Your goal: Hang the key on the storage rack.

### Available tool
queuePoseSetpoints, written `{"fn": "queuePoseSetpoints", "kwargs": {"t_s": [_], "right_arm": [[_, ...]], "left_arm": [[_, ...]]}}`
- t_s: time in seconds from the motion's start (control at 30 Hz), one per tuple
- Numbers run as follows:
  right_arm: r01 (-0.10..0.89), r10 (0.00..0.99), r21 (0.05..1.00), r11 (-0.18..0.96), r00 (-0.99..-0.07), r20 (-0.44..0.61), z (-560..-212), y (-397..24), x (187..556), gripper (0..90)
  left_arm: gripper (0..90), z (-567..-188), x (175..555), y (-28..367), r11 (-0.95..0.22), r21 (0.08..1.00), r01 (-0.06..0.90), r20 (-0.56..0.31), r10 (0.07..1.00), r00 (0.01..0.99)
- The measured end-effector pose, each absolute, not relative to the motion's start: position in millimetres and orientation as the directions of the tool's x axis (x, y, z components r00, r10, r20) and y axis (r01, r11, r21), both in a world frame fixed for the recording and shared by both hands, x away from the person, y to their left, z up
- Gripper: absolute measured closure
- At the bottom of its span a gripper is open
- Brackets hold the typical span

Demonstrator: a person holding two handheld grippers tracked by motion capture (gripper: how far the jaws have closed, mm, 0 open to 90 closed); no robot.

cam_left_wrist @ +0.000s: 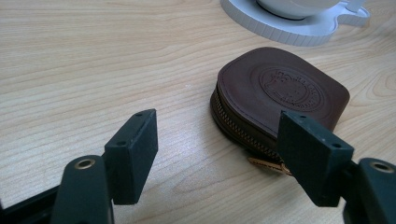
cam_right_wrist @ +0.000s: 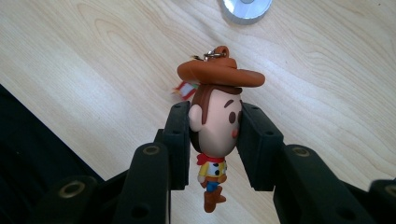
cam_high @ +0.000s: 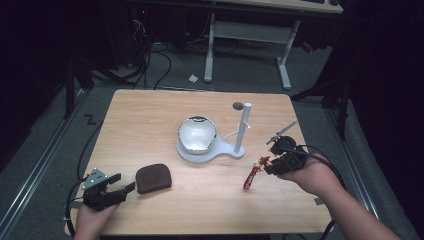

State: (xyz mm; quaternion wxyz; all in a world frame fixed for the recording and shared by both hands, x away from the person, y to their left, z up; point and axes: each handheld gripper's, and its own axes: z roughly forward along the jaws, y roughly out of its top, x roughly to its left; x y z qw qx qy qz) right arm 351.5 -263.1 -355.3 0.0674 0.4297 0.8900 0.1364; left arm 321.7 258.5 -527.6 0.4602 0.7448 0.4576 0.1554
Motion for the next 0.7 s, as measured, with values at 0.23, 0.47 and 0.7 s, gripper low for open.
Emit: {"fn": "queuePoseSetpoints", "kwargs": {"t_s": [0.23, 0.47, 0.7], "right_arm": [[0.750, 0.787, 0.307, 0.586, -0.617, 0.007, -343, -264, 355, 66.6], [0.752, 0.784, 0.292, 0.590, -0.620, 0.014, -340, -261, 357, 66.5], [0.748, 0.781, 0.296, 0.594, -0.624, 0.011, -333, -257, 361, 66.6]], "left_arm": [[29.9, -527, 321, 259, -0.155, 0.829, 0.537, -0.190, 0.825, 0.532], [29.9, -527, 322, 260, -0.146, 0.831, 0.536, -0.197, 0.825, 0.530], [29.8, -527, 321, 261, -0.140, 0.832, 0.537, -0.202, 0.825, 0.528]]}}
